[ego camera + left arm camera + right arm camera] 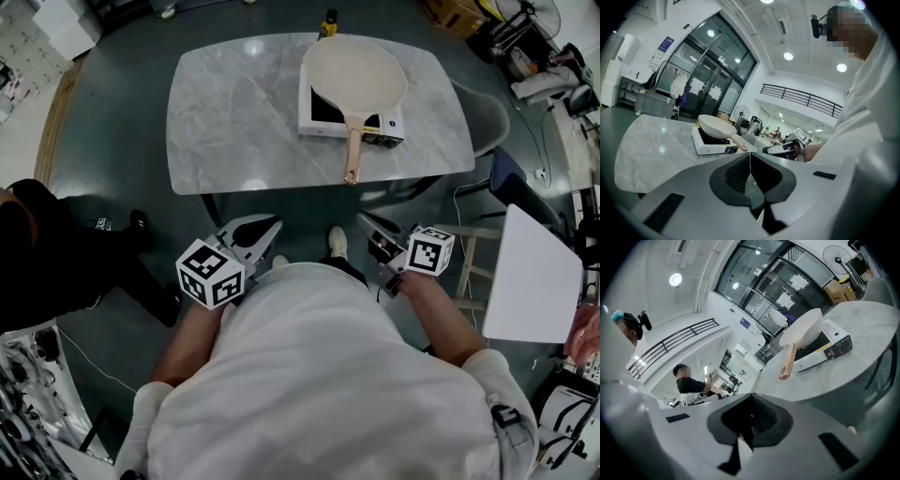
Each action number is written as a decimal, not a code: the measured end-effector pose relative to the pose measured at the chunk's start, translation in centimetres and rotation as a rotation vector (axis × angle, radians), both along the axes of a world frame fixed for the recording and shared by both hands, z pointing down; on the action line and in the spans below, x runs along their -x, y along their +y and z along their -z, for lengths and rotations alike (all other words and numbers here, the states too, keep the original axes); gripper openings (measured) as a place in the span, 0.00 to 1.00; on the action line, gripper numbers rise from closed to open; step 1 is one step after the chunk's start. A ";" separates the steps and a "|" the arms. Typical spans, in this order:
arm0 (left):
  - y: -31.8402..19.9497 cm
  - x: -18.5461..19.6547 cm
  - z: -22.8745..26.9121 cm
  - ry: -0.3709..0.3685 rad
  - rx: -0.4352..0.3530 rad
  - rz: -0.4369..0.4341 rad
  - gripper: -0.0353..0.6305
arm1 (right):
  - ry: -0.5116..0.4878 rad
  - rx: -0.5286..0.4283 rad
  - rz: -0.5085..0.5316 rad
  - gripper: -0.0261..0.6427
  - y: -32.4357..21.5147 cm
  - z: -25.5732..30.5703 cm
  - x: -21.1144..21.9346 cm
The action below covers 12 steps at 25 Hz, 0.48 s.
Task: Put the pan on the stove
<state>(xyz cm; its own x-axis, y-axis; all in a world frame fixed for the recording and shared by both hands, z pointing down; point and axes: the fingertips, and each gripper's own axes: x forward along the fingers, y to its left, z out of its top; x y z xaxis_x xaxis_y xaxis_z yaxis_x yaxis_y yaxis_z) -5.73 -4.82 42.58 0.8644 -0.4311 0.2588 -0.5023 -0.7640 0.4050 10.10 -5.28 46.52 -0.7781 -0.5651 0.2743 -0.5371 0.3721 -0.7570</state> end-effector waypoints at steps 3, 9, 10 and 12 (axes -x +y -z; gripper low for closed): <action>0.3 0.1 -0.1 0.004 0.007 0.004 0.08 | 0.006 -0.003 0.011 0.05 0.1 0.1 0.4; 0.4 0.3 -0.5 0.005 0.017 0.008 0.08 | 0.011 -0.009 0.026 0.05 0.3 0.2 0.8; 0.5 0.3 -0.5 0.006 0.017 0.007 0.08 | 0.013 -0.010 0.027 0.05 0.4 0.1 0.9; 0.5 0.2 -0.5 0.008 0.017 0.005 0.08 | 0.017 -0.014 0.028 0.05 0.5 0.1 0.9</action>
<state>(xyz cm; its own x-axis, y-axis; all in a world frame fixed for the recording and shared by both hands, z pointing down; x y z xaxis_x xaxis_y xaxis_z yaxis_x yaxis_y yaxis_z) -5.98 -4.28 43.08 0.8643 -0.4310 0.2593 -0.5028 -0.7547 0.4215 9.21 -4.77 46.38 -0.7887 -0.5473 0.2802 -0.5394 0.3973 -0.7424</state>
